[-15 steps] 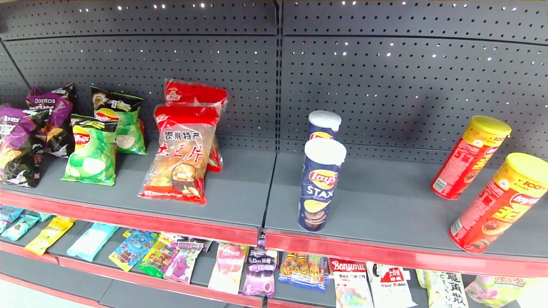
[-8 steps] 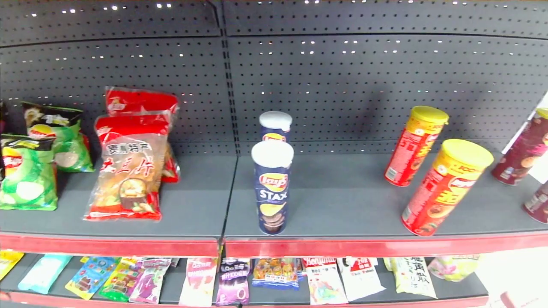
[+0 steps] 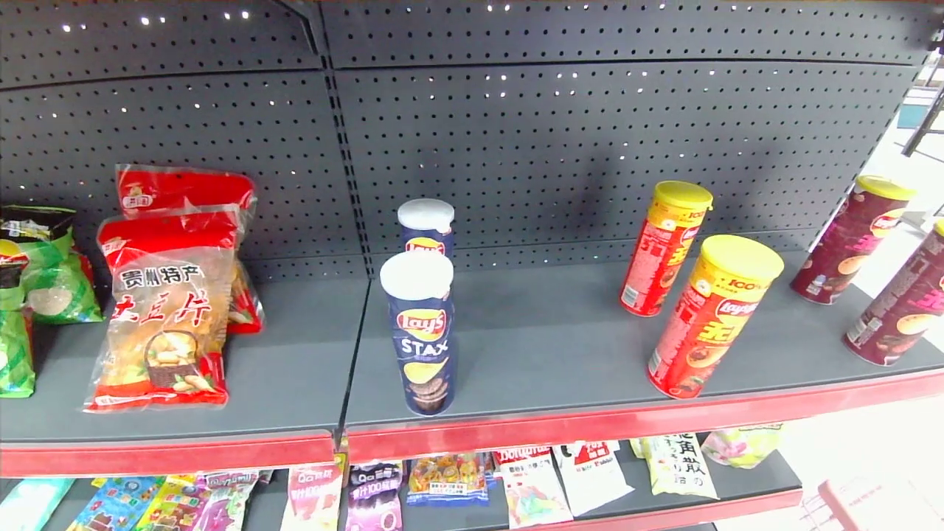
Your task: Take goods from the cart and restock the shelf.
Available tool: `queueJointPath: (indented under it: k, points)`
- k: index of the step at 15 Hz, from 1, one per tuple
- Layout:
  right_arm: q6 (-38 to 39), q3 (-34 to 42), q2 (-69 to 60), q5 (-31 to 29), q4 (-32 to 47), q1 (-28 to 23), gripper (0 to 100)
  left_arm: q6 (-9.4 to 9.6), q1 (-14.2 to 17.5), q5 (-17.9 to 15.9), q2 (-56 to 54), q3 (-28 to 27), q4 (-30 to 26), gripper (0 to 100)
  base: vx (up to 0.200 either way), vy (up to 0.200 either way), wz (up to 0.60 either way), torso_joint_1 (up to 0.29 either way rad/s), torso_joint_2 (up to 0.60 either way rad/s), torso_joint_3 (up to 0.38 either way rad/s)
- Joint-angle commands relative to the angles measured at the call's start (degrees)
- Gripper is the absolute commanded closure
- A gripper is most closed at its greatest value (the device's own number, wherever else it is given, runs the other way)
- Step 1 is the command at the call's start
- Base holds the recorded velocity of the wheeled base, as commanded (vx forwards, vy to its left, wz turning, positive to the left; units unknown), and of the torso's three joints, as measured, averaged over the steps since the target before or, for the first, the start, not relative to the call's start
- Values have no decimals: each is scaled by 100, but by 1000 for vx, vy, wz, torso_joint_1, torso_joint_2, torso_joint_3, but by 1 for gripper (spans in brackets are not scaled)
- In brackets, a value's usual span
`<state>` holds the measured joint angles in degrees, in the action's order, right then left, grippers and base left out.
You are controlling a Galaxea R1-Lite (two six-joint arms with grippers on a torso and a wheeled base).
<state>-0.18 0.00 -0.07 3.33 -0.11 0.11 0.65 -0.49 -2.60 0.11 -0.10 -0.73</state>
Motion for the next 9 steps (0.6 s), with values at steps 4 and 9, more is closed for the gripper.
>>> queueJointPath:
  k: [4, 9]
  points:
    - [1, 0, 7, 1, 2, 7, 0, 6, 5, -4, -2, 1, 3, 0, 0, -200, 0, 9, 0, -1]
    - [9, 0, 7, 1, 2, 7, 0, 6, 5, -4, -2, 1, 3, 0, 0, -200, 0, 2, 1, 1]
